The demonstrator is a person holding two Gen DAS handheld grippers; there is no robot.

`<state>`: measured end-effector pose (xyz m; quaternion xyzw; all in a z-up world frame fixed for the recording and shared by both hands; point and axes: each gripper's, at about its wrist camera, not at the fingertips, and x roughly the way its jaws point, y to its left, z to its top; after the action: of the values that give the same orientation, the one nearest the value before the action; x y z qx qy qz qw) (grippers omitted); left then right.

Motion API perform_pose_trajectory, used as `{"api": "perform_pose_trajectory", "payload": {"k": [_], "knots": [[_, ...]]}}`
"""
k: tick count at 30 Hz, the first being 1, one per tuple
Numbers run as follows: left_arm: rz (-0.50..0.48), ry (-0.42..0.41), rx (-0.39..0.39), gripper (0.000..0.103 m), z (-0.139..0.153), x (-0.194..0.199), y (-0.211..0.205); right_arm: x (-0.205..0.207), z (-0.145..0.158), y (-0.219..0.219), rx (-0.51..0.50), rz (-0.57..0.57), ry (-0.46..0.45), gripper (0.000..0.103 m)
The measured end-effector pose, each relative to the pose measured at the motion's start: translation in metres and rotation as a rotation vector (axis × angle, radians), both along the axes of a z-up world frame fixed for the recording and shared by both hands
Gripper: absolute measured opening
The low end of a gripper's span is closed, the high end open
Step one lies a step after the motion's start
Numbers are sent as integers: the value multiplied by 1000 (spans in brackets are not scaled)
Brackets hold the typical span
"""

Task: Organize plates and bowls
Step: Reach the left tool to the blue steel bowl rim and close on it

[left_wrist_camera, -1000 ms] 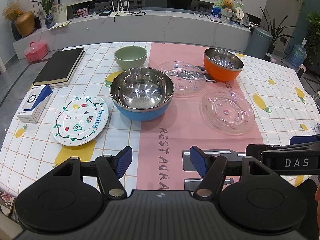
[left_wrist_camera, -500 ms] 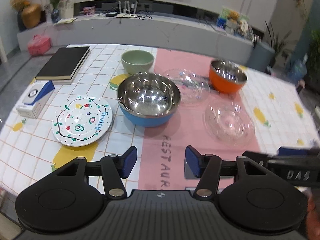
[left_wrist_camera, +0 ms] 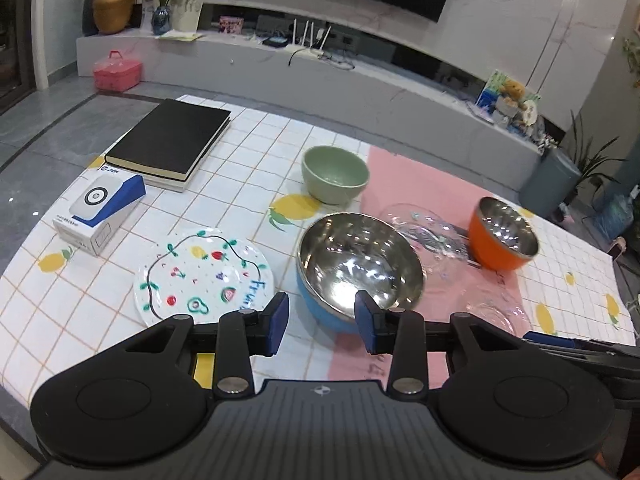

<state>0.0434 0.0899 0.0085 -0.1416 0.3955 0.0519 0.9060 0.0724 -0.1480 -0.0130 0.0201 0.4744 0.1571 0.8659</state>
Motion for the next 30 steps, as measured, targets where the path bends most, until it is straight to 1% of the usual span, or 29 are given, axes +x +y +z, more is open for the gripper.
{"api": "perform_pose_trajectory", "payload": {"k": [1, 3, 5, 7, 9, 12, 14, 17, 19, 20, 22, 24, 25, 27, 28, 29, 30], "knots": [[-1, 19, 5, 45, -1, 7, 2, 8, -2, 5, 12, 12, 23, 70], [0, 62, 21, 45, -2, 22, 6, 23, -5, 15, 26, -2, 66, 70], [4, 80, 14, 45, -4, 33, 11, 41, -11, 25, 24, -16, 125, 70], [24, 99, 2, 49, -6, 45, 19, 56, -16, 31, 58, -27, 171, 70], [47, 109, 5, 55, -9, 55, 25, 66, -20, 36, 77, -43, 181, 70], [80, 119, 24, 57, -16, 68, 32, 79, -26, 43, 67, -74, 173, 71], [102, 130, -10, 57, -23, 75, 37, 86, -34, 45, 87, -78, 205, 70], [101, 160, -89, 58, -37, 84, 42, 93, -46, 49, 100, -86, 252, 69], [102, 188, -96, 58, -46, 88, 41, 95, -53, 51, 90, -85, 263, 62], [96, 202, -91, 58, -49, 90, 40, 96, -55, 52, 87, -84, 266, 61], [91, 222, -88, 55, -54, 91, 38, 96, -59, 52, 93, -78, 274, 53], [88, 236, -94, 46, -56, 94, 37, 98, -62, 53, 96, -80, 288, 47], [87, 240, -99, 43, -57, 94, 37, 98, -64, 53, 99, -80, 294, 43], [81, 242, -101, 34, -58, 95, 35, 99, -67, 54, 99, -83, 305, 35], [74, 243, -97, 31, -58, 95, 34, 99, -68, 54, 98, -89, 305, 30], [67, 245, -90, 24, -58, 95, 32, 99, -69, 53, 101, -95, 305, 28], [63, 247, -84, 16, -58, 95, 31, 100, -70, 52, 107, -99, 309, 21]]}}
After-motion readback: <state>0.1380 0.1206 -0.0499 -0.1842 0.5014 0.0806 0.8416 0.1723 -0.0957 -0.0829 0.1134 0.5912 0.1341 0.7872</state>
